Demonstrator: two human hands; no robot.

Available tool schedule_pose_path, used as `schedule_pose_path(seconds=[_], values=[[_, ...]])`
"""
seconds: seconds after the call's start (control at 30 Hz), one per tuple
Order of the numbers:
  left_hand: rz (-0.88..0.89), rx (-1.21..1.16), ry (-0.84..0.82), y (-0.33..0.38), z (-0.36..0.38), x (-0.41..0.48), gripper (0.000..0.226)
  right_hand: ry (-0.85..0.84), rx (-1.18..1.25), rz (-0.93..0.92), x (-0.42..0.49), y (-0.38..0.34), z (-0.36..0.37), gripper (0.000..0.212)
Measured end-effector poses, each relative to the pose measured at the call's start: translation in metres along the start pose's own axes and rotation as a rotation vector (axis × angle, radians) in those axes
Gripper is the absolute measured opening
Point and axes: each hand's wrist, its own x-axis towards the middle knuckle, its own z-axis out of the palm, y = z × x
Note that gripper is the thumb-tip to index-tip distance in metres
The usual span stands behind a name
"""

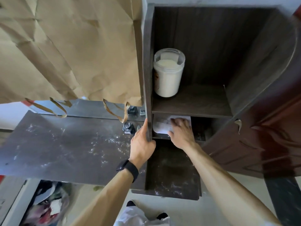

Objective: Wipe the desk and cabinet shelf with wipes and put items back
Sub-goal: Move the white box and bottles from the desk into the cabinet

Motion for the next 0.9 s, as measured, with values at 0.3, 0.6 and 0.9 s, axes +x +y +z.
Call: schedule_pose_path(seconds=[0.3, 0.6, 0.9], values=[[-0.013, 0.067, -0.033, 0.001, -0.002, 0.003, 0.097, -0.049, 0.051, -0.053, 0.016, -0.011, 0.002, 0.065], [-0.257, 0.237, -0.182, -0.086, -0.017, -0.013, 0.069, 0.046, 0.269, -0.101, -0.094, -0.036, 0.062, 0.063], [-0.433, 0.184, -0.162, -0.158, -0.051, 0.048, 0.075, -0.226, 0.492, 0.067, -0.06, -0.122, 0.107, 0.057]])
